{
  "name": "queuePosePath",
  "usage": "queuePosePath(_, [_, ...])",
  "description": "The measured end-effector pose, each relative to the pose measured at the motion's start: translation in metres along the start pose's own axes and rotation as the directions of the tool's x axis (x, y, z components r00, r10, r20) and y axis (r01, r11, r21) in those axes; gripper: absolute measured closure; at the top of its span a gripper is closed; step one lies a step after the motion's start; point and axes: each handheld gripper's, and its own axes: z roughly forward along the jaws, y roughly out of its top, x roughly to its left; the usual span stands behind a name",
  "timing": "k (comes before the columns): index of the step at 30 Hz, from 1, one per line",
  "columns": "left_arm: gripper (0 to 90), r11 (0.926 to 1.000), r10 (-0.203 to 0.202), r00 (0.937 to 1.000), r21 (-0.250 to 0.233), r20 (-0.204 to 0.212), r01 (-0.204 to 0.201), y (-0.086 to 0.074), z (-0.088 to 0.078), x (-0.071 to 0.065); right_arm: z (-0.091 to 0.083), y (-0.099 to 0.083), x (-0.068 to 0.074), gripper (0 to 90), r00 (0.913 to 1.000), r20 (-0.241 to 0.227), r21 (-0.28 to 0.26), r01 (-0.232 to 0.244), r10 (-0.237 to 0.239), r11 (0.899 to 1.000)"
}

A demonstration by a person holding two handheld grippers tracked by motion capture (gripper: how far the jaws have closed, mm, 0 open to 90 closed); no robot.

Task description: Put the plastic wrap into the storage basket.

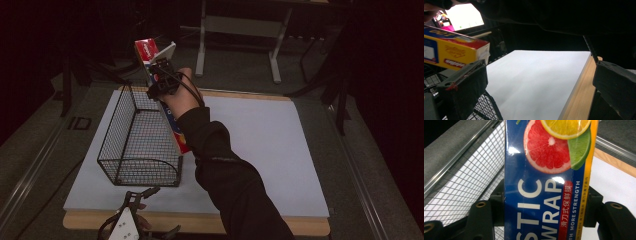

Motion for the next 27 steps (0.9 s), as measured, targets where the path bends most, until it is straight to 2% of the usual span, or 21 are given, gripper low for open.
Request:
queuePosePath(6, [0.2, 1.0000, -0.005, 1.0000, -0.004, 0.001, 0.005, 0.000, 0.001, 0.000, 0.007, 0.006, 0.013, 39.3, 0.9998, -0.013, -0.020, 0.015, -0.015, 1.000])
queuePosePath(9, [0.2, 1.0000, -0.005, 1.0000, -0.003, 0.007, 0.005, 0.000, 0.001, 0.000, 0.010, 0.008, 0.020, 39.3, 0.9992, -0.035, -0.032, 0.017, -0.018, 0.999])
queuePosePath(15, [0.2, 0.9998, -0.015, 0.9998, -0.016, 0.011, 0.015, 0.000, 0.001, 0.000, 0.020, 0.010, 0.032, 39.3, 0.9974, -0.050, -0.071, 0.048, -0.052, 0.996])
queuePosePath(17, [0.2, 0.9999, -0.009, 0.9999, -0.012, 0.008, 0.009, 0.000, 0.001, 0.000, 0.027, 0.010, 0.036, 39.3, 0.9958, -0.080, -0.080, 0.038, -0.044, 0.996])
queuePosePath(20, [0.2, 0.9997, -0.019, 0.9994, -0.016, 0.029, 0.020, 0.000, 0.000, 0.001, 0.036, 0.010, 0.042, 39.3, 0.9950, -0.080, -0.084, 0.054, -0.060, 0.995])
queuePosePath(23, [0.2, 0.9999, -0.014, 0.9996, -0.009, 0.025, 0.014, 0.000, 0.001, 0.001, 0.044, 0.009, 0.047, 39.3, 0.9947, -0.080, -0.092, 0.058, -0.065, 0.994])
queuePosePath(25, [0.2, 0.9999, -0.013, 0.9996, -0.006, 0.025, 0.013, -0.001, 0.000, 0.001, 0.051, 0.007, 0.049, 39.3, 0.9932, -0.103, -0.098, 0.046, -0.056, 0.994])
queuePosePath(27, [0.2, 0.9999, -0.013, 0.9996, -0.007, 0.024, 0.014, 0.000, 0.000, 0.001, 0.057, 0.004, 0.051, 39.3, 0.9938, -0.092, -0.109, 0.052, -0.062, 0.993])
